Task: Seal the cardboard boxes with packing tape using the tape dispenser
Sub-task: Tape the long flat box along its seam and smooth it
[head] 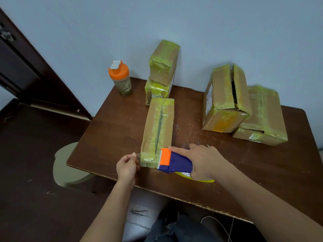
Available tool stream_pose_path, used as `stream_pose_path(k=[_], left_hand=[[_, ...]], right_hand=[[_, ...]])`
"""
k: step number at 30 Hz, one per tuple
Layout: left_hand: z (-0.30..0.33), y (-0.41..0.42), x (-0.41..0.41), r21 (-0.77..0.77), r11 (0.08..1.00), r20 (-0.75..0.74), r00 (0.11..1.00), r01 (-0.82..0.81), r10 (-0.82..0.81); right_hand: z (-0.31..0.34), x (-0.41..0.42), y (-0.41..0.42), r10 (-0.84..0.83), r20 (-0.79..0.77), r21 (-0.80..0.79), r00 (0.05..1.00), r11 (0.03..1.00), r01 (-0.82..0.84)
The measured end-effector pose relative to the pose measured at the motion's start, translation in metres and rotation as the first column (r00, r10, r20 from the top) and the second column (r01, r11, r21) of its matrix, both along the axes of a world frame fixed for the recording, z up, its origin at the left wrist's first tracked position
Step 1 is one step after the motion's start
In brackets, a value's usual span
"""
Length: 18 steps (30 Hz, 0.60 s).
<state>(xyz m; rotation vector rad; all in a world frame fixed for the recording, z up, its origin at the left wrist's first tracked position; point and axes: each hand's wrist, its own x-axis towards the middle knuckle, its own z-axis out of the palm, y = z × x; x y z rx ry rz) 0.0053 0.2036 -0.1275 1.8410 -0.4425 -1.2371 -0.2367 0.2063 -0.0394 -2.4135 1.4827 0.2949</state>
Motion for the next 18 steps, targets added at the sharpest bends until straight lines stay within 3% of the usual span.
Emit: stream_pose_path(k=[10, 18], left_hand=[[-0.004, -0.018, 0.013, 0.137, 0.941, 0.205, 0.921, 0.309, -0.332], [0.003, -0.018, 0.005, 0.208, 0.888, 0.462, 0.759, 0.410, -0.459]], right_hand=[[0.000, -0.004, -0.003, -0.001, 0.038, 0.063, 0.999, 0.998, -0.001], [-0.004, -0.004, -0.002, -0.001, 0.053, 0.063, 0.999, 0.998, -0.003]])
